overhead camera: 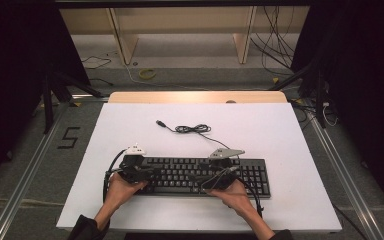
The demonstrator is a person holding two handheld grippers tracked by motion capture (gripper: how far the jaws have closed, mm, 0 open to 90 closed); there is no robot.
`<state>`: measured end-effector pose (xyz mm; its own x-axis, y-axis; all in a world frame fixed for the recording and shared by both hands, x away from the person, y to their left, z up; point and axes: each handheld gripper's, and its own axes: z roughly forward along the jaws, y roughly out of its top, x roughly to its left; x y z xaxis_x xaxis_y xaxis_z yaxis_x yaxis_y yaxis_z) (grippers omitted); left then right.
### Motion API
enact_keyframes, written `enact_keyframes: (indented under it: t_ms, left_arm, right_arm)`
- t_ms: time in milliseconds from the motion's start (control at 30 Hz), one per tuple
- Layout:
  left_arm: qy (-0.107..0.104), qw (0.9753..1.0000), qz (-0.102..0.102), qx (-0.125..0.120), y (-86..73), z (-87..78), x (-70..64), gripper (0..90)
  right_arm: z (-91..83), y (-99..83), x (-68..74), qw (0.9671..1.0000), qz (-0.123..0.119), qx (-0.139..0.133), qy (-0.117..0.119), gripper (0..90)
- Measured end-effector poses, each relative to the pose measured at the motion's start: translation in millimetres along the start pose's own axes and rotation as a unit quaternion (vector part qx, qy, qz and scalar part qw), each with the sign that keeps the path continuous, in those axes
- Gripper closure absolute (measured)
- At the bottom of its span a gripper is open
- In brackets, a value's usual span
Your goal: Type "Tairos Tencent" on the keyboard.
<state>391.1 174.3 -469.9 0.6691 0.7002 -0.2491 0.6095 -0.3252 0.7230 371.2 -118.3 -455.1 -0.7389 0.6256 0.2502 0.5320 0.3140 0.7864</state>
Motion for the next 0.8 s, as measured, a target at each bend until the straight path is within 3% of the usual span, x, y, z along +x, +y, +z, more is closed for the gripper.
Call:
enact_keyframes:
  t_ms: [800]
  left_arm:
    - [0.005,0.9996,0.005,0.029,5.3,15.2,-2.1,89.1]
  right_arm:
    - [-0.2,-0.6,1.1,1.0000,-0.002,-0.001,0.000,33.3]
